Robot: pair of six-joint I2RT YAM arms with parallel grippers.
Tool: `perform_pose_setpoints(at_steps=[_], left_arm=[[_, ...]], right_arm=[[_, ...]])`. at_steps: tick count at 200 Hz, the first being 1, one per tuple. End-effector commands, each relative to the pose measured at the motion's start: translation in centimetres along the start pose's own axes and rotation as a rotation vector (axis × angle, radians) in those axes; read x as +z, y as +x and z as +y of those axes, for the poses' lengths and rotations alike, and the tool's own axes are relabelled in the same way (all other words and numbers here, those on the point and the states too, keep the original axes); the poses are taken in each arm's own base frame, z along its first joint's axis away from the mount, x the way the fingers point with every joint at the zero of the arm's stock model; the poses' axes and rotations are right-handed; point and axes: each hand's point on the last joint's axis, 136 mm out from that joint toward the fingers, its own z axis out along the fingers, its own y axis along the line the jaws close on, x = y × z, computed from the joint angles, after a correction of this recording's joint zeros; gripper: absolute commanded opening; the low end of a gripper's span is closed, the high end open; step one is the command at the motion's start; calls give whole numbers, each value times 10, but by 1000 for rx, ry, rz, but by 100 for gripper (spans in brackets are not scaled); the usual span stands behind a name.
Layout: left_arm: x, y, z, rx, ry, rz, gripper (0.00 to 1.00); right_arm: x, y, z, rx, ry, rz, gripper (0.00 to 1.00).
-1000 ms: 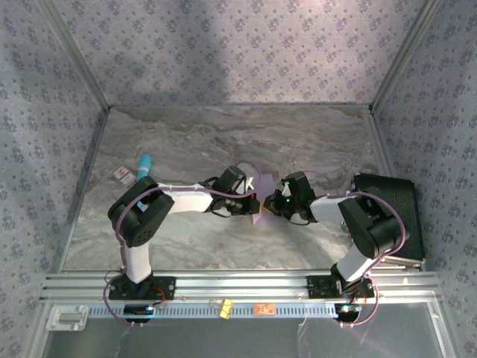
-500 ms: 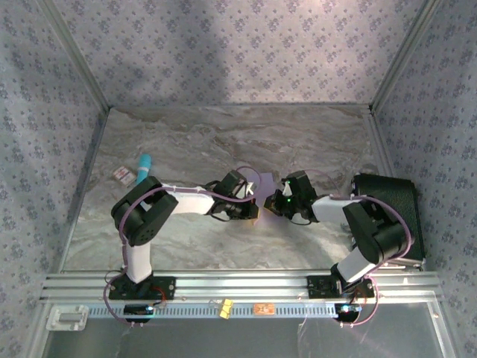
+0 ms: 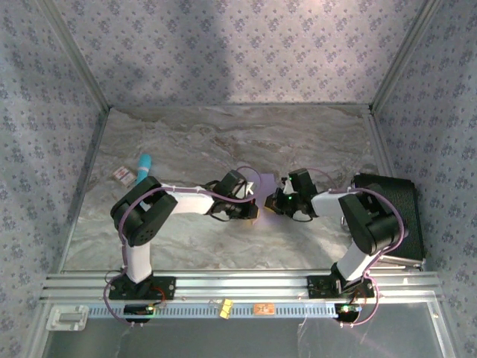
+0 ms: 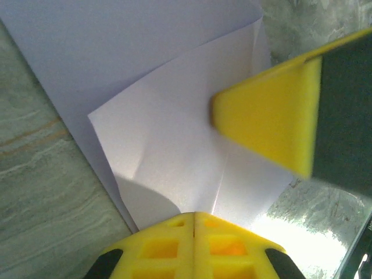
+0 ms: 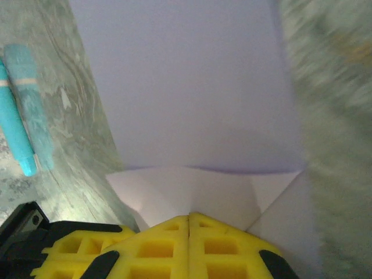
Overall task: Fold a paper plane with a square sheet of paper (pick it up from the middle)
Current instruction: Fold the triangle a second time at the center of the table.
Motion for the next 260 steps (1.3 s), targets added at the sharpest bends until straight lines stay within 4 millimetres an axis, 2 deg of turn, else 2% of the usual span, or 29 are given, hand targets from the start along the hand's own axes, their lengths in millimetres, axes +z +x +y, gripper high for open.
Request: perform_pose_setpoints(at_steps=[1, 41, 62, 89, 118, 146, 185, 210, 234, 260], left_arm=[[0, 32, 46, -51, -158, 104, 0], [1, 37, 51, -52, -163, 116, 0], [-1, 41, 52, -40, -164, 130, 0], [-4, 40, 49, -24, -146, 134, 0], [-6, 39, 49, -13, -145, 143, 0], [-9, 35, 49, -8, -143, 141, 0], [-12, 33, 46, -6, -139, 142, 0], [-20, 20, 29, -5, -101, 101, 0], [-33, -2, 7, -8, -75, 35, 1], [-43, -17, -15, -44, -40, 1, 1]], right_arm=[[-8, -23, -3, -18, 13, -39, 0], [-24, -53, -11, -1, 28, -79, 0], [-34, -59, 2, -15, -21, -98, 0], [-38, -49, 22, -69, -42, -92, 0], [-22, -26, 32, -101, -59, -33, 0], [-3, -11, 22, -87, -39, 3, 0], [7, -9, -14, -30, 50, 9, 0], [8, -4, -24, -5, 68, 22, 0], [8, 0, -25, -4, 75, 21, 0], [8, -1, -25, -5, 76, 15, 0]])
